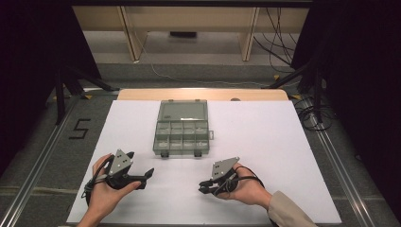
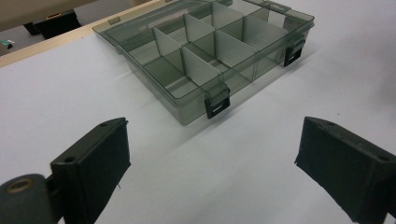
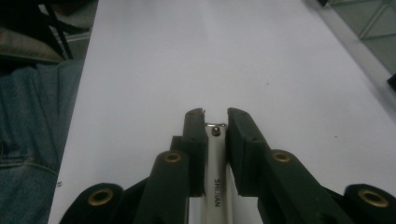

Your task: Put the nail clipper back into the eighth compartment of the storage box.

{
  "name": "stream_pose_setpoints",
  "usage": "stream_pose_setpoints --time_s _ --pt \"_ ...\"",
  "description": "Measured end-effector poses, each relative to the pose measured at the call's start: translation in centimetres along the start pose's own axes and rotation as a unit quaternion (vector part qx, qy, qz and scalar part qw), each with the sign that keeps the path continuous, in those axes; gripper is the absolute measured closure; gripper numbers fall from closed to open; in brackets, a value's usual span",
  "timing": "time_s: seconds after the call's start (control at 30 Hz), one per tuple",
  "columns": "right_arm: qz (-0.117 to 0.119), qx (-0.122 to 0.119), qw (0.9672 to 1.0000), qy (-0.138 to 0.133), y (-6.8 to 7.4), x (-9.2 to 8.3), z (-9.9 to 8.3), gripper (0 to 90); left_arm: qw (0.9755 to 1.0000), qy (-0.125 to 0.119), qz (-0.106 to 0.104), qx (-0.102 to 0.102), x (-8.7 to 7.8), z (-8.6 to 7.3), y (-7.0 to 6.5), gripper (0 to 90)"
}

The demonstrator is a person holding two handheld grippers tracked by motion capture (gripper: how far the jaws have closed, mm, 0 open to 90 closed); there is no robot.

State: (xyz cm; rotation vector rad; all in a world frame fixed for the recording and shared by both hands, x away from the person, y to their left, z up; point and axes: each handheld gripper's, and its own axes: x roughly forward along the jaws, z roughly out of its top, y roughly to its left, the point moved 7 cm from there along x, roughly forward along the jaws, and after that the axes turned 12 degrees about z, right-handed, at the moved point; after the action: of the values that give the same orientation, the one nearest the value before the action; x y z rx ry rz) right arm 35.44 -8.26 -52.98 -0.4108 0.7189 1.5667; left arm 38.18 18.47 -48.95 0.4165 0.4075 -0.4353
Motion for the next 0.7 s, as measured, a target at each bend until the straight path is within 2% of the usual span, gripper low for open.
stream_pose_setpoints --time_s 0.03,0.13,0.17,0.23,0.27,0.47,0.57,0.63,0.7 --pt "-0.005 0.010 0.9999 -0.010 -0.1 -0.2 0.2 78.1 1.0000 0.000 0.000 -0.001 0.0 0.0 0.0 8.6" --pt "-0.011 0.015 0.9997 -0.018 -0.3 -0.4 0.3 78.1 1.0000 -0.001 0.000 -0.002 0.0 0.0 0.0 8.6" --pt "-0.019 0.019 0.9992 -0.031 -0.5 -0.6 0.5 78.1 1.0000 -0.001 0.000 -0.002 0.0 0.0 0.0 8.7" --pt "-0.018 0.023 0.9990 -0.033 -0.5 -0.7 0.6 78.2 0.9999 0.002 0.005 -0.014 -0.1 0.0 -0.1 8.7" --pt "-0.021 0.027 0.9987 -0.038 -0.6 -0.9 0.7 78.2 1.0000 -0.001 0.001 -0.007 0.0 0.0 -0.1 8.7" --pt "-0.041 0.041 0.9963 -0.062 -1.1 -1.5 1.0 78.2 0.9999 -0.002 0.007 -0.013 -0.1 0.1 -0.1 8.9" --pt "-0.054 0.052 0.9945 -0.073 -1.4 -2.0 1.1 78.2 0.9999 -0.003 0.007 -0.009 -0.1 0.1 -0.1 8.9" --pt "-0.073 0.050 0.9927 -0.082 -1.8 -2.2 1.3 78.2 0.9999 -0.002 0.008 -0.010 -0.1 0.1 -0.1 9.0" --pt "-0.078 0.057 0.9912 -0.090 -1.9 -2.6 1.4 78.2 0.9999 -0.004 0.006 -0.013 -0.1 0.1 -0.1 9.0"
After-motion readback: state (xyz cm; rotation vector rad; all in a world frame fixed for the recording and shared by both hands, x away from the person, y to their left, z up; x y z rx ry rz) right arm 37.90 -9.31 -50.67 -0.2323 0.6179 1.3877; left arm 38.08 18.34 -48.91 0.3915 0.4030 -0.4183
